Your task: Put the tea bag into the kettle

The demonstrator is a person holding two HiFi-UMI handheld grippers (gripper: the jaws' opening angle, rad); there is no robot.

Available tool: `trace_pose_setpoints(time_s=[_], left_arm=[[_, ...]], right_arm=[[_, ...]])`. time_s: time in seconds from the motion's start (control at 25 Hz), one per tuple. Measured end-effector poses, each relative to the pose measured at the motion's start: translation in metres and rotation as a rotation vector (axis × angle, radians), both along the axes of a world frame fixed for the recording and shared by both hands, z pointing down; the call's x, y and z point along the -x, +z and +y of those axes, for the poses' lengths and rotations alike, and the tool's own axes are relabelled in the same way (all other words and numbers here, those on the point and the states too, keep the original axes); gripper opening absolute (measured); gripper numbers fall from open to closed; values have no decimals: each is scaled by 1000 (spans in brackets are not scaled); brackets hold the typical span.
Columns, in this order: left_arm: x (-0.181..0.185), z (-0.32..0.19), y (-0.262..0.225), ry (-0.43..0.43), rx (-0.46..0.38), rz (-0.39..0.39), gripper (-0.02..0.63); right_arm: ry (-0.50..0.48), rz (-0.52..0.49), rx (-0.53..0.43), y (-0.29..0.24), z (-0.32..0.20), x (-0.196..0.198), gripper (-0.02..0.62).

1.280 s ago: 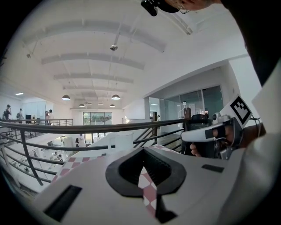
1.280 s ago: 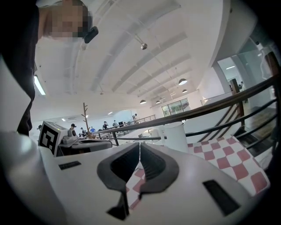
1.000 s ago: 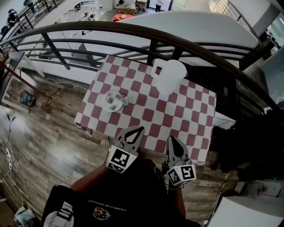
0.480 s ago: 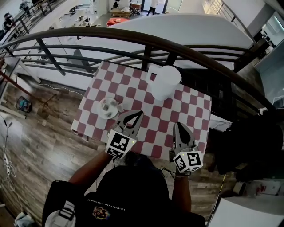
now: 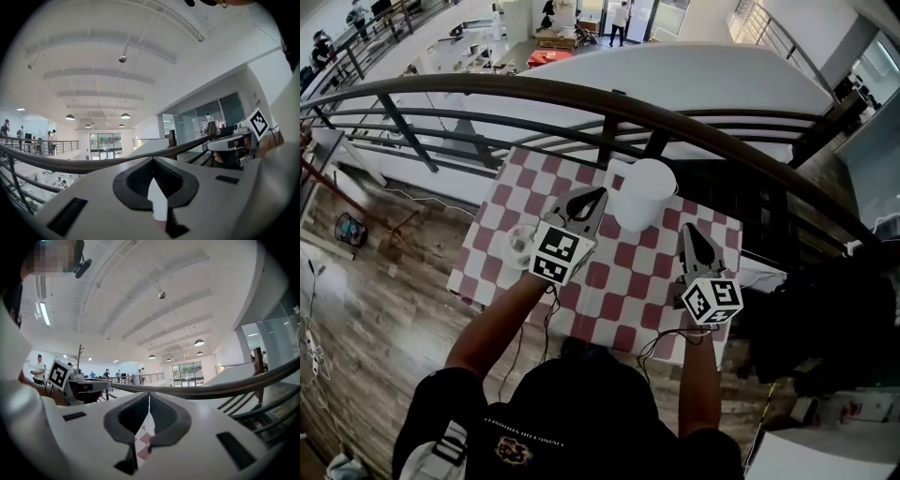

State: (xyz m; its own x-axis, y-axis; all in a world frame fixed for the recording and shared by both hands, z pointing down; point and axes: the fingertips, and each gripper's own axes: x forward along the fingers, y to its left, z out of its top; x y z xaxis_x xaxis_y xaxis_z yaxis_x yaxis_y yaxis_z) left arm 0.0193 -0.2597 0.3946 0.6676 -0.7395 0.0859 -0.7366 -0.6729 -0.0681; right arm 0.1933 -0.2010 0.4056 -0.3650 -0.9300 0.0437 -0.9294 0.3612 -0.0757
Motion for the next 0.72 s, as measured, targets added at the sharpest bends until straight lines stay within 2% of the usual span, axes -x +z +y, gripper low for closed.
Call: trace_pose_setpoints(time_s=[0.16, 0.36, 0.72], left_arm=[[-13, -36, 4, -9, 4, -18, -2], [-33, -68, 22, -12, 34, -38, -2], [-49, -118, 69, -48, 130, -121, -2]], right_arm=[[28, 17, 6, 10, -45, -17, 17], [45, 27, 93, 44, -91, -24, 17], [37, 2, 164, 66, -133, -23, 17]])
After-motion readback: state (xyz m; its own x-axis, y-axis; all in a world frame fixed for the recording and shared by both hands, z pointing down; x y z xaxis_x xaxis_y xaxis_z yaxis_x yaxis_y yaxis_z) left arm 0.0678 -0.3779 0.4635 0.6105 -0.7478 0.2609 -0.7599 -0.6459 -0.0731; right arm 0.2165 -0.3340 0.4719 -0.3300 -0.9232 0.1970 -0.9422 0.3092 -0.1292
